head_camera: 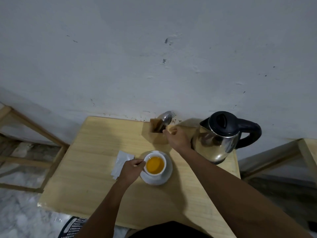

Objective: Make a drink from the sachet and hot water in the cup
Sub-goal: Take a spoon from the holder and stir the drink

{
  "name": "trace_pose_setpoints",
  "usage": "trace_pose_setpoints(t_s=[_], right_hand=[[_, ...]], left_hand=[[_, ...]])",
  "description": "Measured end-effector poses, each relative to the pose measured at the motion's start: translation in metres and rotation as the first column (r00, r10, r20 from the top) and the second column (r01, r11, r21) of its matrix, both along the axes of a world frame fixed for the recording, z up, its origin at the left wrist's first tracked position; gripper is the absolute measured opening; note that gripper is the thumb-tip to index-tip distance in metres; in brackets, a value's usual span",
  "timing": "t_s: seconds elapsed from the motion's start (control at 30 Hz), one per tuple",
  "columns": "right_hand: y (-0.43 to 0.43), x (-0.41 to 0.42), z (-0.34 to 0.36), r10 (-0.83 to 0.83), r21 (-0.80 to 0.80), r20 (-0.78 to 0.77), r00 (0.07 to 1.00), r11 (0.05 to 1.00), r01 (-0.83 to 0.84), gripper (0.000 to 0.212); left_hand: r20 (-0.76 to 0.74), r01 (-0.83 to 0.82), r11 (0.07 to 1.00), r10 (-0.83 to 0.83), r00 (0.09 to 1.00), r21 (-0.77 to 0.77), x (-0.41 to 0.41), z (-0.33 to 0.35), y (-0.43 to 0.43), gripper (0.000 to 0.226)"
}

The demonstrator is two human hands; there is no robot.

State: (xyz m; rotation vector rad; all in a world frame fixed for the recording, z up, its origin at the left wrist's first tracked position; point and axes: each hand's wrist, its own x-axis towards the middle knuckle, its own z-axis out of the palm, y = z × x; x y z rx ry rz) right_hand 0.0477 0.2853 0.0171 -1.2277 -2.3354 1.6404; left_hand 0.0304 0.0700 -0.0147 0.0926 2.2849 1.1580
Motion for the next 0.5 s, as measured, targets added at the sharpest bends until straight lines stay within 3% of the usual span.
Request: trace_pose_setpoints(t_s=[0.13,0.37,0.5], right_hand=[[0.002,-0.029,-0.006,-0.078,-0.005,0.038,0.996,0.997,0.079,0.052],[-0.002,-0.048,-0.019,-0.172,0.113,0.089,0.981,0.98,0.162,0.025],[-0.008,-0.046,-0.019,-0.204,0.169,0.049,0.978,0.966,0.193,0.02]], left_hand=[[0.029,0.134,0.991,-0.134,0.991,-0.017,-0.014,-0.003,-0.005,0.027],[0.035,0.251,0.968,-0.252,0.967,0.024,-0.026,-0.004,-0.01,0.025],[0.026,0.27,0.963,-0.27,0.962,0.025,-0.029,-0.004,-0.01,0.024]])
